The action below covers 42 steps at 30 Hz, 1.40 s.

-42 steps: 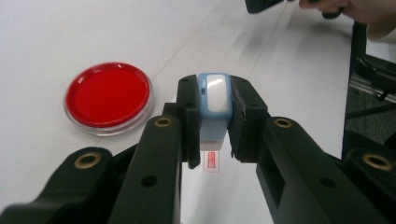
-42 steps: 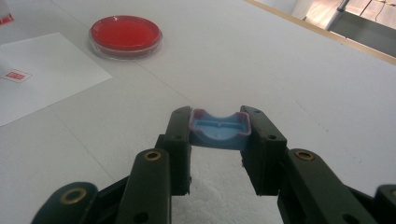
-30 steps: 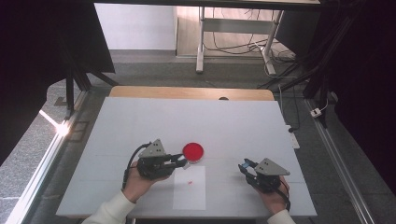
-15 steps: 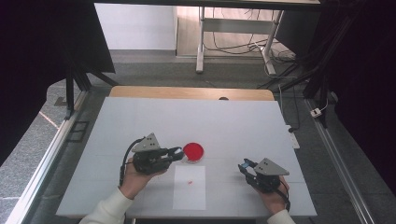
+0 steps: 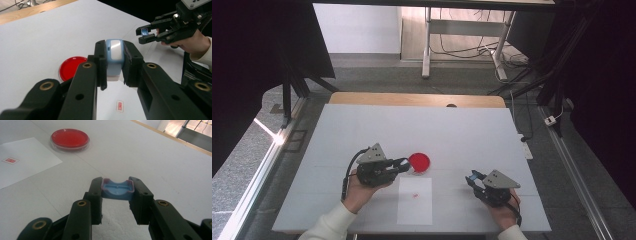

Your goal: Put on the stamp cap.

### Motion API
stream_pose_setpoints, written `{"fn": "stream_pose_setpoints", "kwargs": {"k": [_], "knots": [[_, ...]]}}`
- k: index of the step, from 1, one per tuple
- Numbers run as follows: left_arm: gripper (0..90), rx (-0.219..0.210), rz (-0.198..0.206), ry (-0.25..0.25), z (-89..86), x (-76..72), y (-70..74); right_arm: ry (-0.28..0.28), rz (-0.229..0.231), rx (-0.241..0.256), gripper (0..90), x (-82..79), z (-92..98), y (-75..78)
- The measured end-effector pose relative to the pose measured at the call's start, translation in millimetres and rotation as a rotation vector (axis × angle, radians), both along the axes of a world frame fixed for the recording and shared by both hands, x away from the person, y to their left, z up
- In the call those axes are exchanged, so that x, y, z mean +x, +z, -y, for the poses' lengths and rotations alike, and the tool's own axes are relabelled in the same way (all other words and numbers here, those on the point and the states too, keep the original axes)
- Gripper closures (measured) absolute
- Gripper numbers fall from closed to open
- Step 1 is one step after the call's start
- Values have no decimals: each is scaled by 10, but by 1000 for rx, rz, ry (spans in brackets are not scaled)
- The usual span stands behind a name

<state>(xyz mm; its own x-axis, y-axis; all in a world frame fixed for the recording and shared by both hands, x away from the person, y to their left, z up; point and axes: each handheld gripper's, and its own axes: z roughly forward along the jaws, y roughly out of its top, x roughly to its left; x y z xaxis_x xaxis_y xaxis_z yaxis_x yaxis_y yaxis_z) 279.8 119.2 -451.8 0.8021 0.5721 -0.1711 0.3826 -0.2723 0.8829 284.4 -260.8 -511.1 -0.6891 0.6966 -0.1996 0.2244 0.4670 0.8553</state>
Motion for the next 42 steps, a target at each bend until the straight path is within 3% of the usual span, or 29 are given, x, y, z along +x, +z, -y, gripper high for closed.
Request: {"fn": "stream_pose_setpoints", "kwargs": {"k": [11,22,42], "knots": [[756,3,-3,-2,26,-4,-16,27,-8,-4,643,-21,-110,-10],[757,11,-6,-16,61,-2,-33,86,-28,-2,642,-23,-363,-64],[757,6,-10,-18,68,9,-51,118,-31,3,642,-60,-553,-89]]}}
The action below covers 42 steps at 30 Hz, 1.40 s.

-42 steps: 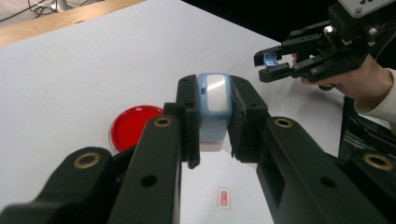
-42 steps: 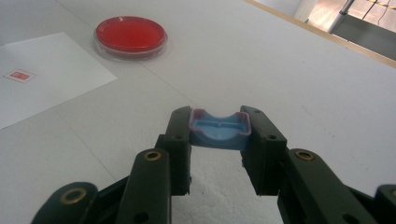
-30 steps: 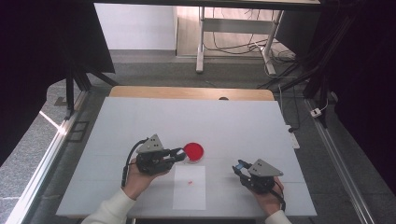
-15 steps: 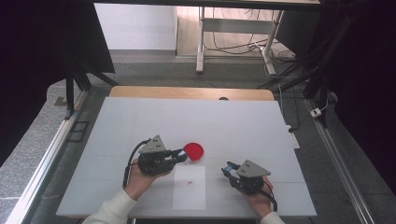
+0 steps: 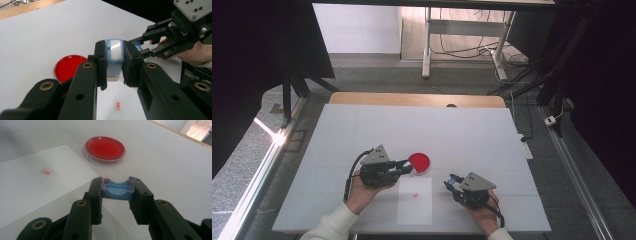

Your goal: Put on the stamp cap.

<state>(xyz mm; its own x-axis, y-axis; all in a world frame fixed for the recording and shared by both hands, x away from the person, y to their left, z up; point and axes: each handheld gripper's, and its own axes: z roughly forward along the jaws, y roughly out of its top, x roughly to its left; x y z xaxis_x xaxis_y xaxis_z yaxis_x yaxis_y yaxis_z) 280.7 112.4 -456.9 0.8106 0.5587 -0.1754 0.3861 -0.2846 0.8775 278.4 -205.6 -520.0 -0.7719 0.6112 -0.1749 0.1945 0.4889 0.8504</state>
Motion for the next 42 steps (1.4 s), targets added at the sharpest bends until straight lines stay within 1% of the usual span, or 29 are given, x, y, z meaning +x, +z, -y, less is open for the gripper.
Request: {"fn": "stream_pose_setpoints", "kwargs": {"k": [4,8,11,12,14,15,20,41,42], "knots": [[757,3,-3,-2,8,4,-4,7,2,8,642,-11,-35,1],[757,1,-1,-1,11,5,-2,21,4,18,642,-24,-115,-2],[757,0,1,1,10,6,-1,30,5,12,642,-31,-185,-6],[757,-1,2,4,10,5,0,36,4,18,641,-30,-212,-12],[756,-2,4,6,10,4,3,40,-16,37,641,-31,-261,-10],[757,-3,5,6,11,3,5,44,-13,40,641,-31,-289,-8],[756,-4,10,9,14,6,9,70,0,26,641,-34,-393,-16],[756,-7,15,13,50,16,9,88,3,30,641,-73,-558,-21],[756,-8,16,13,53,16,9,82,7,23,641,-78,-565,-18]]}}
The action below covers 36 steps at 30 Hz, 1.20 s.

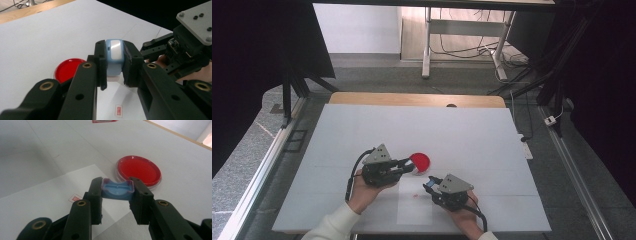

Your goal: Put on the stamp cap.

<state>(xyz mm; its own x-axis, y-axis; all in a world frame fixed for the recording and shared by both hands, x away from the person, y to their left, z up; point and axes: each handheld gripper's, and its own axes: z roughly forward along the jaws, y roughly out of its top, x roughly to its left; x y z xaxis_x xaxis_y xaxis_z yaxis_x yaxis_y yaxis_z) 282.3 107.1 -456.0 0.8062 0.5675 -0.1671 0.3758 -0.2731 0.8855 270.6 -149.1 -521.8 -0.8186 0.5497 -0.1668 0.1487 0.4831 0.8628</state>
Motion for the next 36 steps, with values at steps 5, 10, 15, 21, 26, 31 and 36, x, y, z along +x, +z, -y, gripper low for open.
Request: {"fn": "stream_pose_setpoints", "kwargs": {"k": [5,10,15,21,26,31,36], "knots": [[756,0,1,-2,17,-4,3,11,-2,12,641,-7,-41,-4],[756,0,4,-3,34,-7,6,15,-3,18,641,-13,-88,-7],[756,-1,8,-4,48,-14,10,20,-3,22,641,-20,-123,-1],[756,-2,12,-7,71,-29,17,19,4,26,641,-29,-171,0],[756,5,11,-11,90,-32,7,19,8,24,641,-25,-222,-4],[756,6,8,-13,112,-38,-7,-9,24,35,641,-21,-240,3],[756,0,2,-16,124,-41,-16,-40,38,42,641,-15,-249,9]]}}
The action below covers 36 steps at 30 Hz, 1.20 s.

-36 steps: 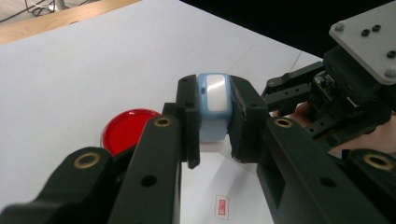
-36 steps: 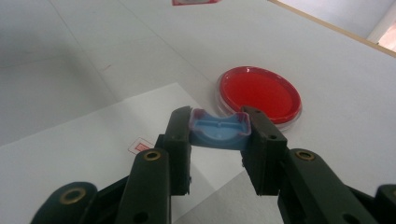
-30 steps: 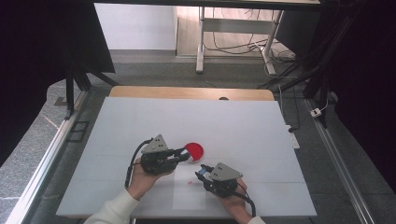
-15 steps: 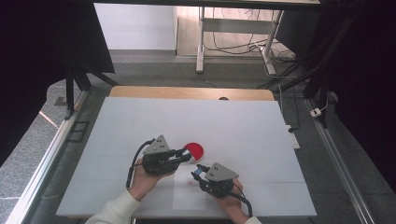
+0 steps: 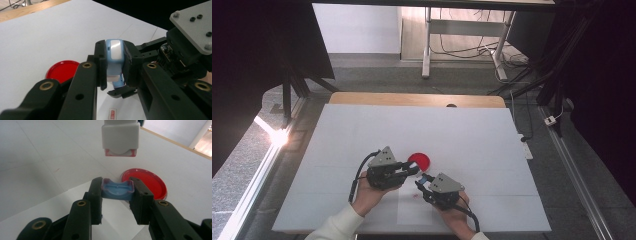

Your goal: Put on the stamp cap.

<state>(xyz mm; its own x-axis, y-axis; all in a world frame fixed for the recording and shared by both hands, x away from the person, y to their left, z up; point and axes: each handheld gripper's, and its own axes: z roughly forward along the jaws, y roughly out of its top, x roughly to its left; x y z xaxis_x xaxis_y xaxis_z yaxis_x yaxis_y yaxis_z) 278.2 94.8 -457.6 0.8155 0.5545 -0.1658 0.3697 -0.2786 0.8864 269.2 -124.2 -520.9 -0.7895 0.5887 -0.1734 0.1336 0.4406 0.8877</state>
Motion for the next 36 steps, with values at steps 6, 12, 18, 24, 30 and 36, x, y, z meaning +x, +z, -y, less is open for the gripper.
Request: {"fn": "stream_pose_setpoints", "kwargs": {"k": [6,12,18,24,30,36], "knots": [[756,-3,-7,-3,22,0,-22,1,6,6,641,4,-3,15],[756,-3,-12,-8,43,2,-39,-4,16,18,641,-2,-26,13],[757,1,-15,-12,59,0,-50,-3,15,17,641,-3,-26,24],[756,-2,-18,-13,71,-2,-61,-9,20,30,641,4,-29,28],[756,-1,-17,-16,86,-9,-67,-12,17,32,640,9,-29,30],[756,0,-14,-16,94,-11,-74,-15,15,37,640,16,-21,34]]}}
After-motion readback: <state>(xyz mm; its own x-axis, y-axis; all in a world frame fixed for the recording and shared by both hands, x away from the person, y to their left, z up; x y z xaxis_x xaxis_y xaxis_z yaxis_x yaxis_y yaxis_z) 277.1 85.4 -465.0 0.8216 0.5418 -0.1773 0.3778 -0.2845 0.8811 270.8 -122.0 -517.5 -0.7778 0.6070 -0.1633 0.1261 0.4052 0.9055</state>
